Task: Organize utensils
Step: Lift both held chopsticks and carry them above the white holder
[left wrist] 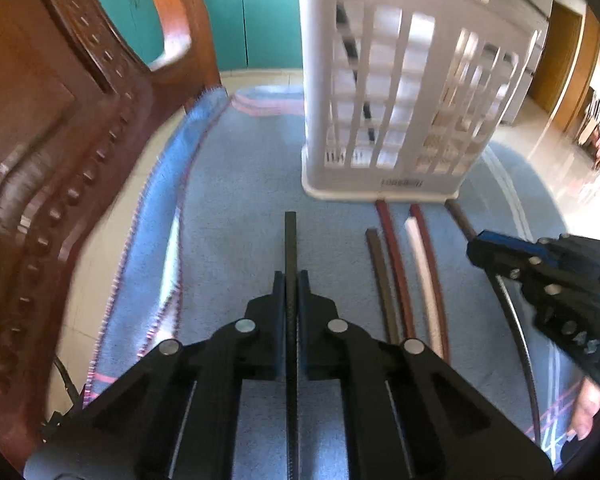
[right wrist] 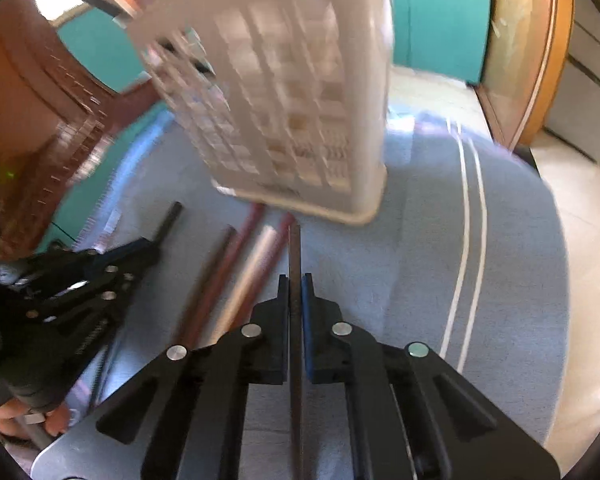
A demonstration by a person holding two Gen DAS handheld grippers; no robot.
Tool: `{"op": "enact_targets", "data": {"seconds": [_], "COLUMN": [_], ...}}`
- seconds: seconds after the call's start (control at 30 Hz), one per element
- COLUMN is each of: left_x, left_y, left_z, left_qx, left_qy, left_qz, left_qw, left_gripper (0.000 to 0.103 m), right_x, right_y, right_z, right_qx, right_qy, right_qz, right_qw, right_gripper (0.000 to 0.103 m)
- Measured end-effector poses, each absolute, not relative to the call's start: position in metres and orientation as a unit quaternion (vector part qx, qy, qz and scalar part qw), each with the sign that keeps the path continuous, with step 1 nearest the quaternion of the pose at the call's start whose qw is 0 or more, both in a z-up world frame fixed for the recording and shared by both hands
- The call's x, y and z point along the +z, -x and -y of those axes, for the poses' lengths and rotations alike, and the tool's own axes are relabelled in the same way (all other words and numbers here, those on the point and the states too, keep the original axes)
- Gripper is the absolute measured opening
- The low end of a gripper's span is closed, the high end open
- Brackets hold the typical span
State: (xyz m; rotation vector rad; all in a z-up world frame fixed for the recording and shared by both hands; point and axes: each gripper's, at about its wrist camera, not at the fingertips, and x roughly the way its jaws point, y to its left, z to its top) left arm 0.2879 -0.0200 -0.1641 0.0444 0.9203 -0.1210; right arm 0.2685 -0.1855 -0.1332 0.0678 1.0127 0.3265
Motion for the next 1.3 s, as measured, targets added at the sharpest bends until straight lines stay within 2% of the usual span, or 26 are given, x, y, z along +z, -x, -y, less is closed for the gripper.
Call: {"op": "enact_targets", "data": {"seconds": [0.13, 0.43, 0.7, 0.87, 1.03, 1.3], "left_x": [-0.123, -0.008, 0.078, 0.084, 0.066, 0.038], "left_y": [-0.269, -0.218, -0.213, -0.233, -0.267, -0.316], "left_z": [0.009, -0.023, -0.044, -0.042, -0.045, -0.023], "left_qx": [-0.084, -0.137, -0.164, -0.118, -0.09, -0.063], "left_qy": [0.007, 0.087, 0.162, 0.184, 0.199, 0.172], "left_qz": [-0.4, -0.263, -0.101, -0.057, -0.077, -0.127], "left_qw": [0.913, 0.951, 0.968, 0.974, 0.973, 0.975], "left_gripper": [0.007, 0.007, 0.007, 0.007, 0.007, 0.007], "right_x": [-0.08, -0.002, 0.086, 0.109, 0.095, 0.039], "right_y": [-0.245, -0.203, -0.222, -0.244, -0.25, -0.282], "right_z": [0.195, 0.25, 0.275, 0.283, 0.286, 0.267], "right_qx": [0.209, 0.224, 0.225, 0.189, 0.136, 0.118], "right_qy": [-0.056, -0.131, -0.184, -0.207, -0.197, -0.156], "right_qz": [-0.412, -0.324, -0.2, -0.12, -0.078, -0.151], "right_qw": [0.885, 0.91, 0.936, 0.952, 0.968, 0.969], "right_gripper": [0.006, 0.007, 0.007, 0.007, 0.007, 0.007]}}
